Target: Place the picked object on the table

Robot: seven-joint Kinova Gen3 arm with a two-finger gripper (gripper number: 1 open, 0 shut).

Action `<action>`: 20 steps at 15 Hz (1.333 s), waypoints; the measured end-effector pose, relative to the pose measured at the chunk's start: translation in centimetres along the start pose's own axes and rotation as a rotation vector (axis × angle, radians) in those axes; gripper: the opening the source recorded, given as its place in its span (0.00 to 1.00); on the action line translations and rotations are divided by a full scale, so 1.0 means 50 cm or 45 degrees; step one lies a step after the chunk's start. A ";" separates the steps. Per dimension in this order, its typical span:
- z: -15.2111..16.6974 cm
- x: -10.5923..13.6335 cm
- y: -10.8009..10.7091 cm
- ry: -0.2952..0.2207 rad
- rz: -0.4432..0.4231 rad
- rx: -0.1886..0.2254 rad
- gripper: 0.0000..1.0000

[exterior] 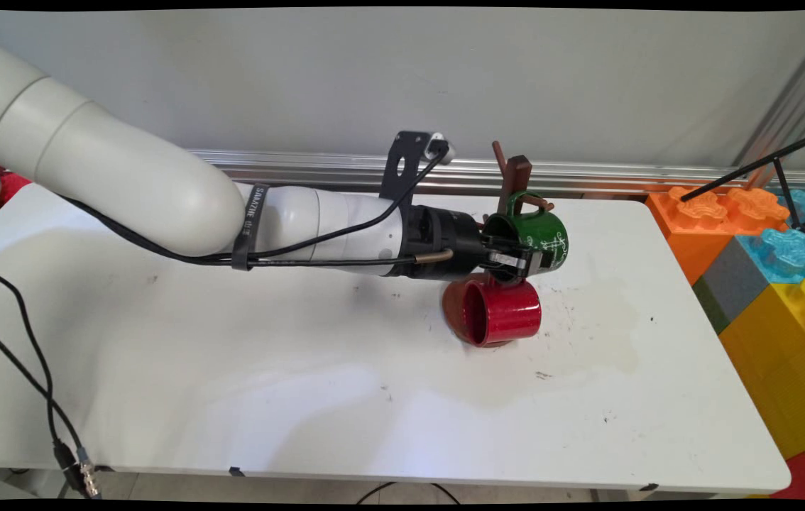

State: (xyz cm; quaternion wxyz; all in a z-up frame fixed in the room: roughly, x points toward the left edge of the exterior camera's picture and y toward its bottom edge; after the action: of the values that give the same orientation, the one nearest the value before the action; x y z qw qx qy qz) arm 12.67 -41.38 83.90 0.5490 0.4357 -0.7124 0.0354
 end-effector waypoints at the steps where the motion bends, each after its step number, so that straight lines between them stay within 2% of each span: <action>1: 0.001 0.000 0.001 0.001 -0.002 -0.003 0.00; 7: -0.001 0.004 0.008 0.008 -0.014 -0.021 0.00; 20: -0.050 0.029 0.055 0.008 -0.012 -0.129 0.00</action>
State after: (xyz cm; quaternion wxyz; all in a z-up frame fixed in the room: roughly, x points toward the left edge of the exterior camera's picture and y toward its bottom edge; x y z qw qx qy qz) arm 12.70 -39.19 87.23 0.5728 0.4106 -0.7095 -0.0018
